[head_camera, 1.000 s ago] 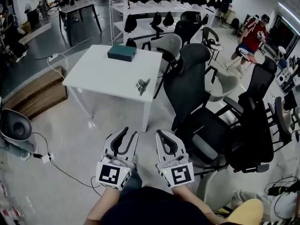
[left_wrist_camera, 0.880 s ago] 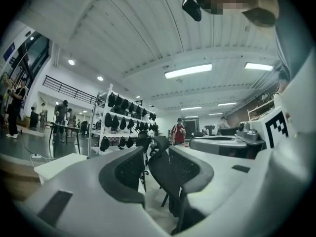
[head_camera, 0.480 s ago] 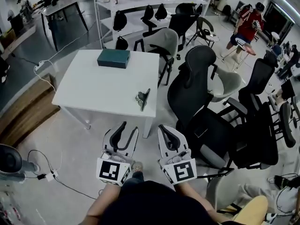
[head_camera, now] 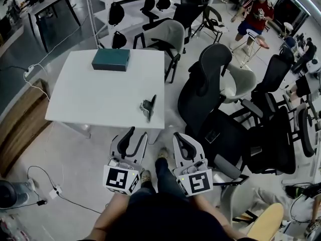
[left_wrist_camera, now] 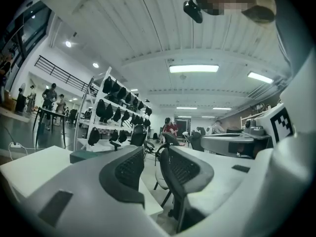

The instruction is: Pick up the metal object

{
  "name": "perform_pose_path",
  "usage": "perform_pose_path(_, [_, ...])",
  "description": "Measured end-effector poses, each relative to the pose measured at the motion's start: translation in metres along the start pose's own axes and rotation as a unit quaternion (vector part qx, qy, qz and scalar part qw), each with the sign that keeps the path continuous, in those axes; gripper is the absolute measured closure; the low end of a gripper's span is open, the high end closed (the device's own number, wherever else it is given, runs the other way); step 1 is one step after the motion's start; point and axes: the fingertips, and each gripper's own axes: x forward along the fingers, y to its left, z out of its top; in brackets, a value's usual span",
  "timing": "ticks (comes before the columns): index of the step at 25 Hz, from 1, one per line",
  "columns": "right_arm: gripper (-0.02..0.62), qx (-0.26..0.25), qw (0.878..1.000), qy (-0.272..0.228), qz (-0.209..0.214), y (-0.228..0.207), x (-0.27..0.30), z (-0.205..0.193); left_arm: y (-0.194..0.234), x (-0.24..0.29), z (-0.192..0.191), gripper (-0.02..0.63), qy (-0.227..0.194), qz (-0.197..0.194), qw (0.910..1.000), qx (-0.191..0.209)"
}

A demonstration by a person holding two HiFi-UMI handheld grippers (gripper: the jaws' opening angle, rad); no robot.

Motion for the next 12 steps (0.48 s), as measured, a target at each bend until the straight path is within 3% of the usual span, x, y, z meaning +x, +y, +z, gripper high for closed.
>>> perform_pose_path(6, [0.569,-0.006,1.0,0.001,0.018,-0.03,0.053,-0.017,0.021,0.043,-0.003,0.466,0.005,0.011,0.9999,0.012])
perform_pose_path(12, [0.569,-0.033,0.997,-0.029,0.071,-0.064,0.116,-0.019,0.042,0.099,-0.007,0.466,0.019,0.028,0.9989,0.031])
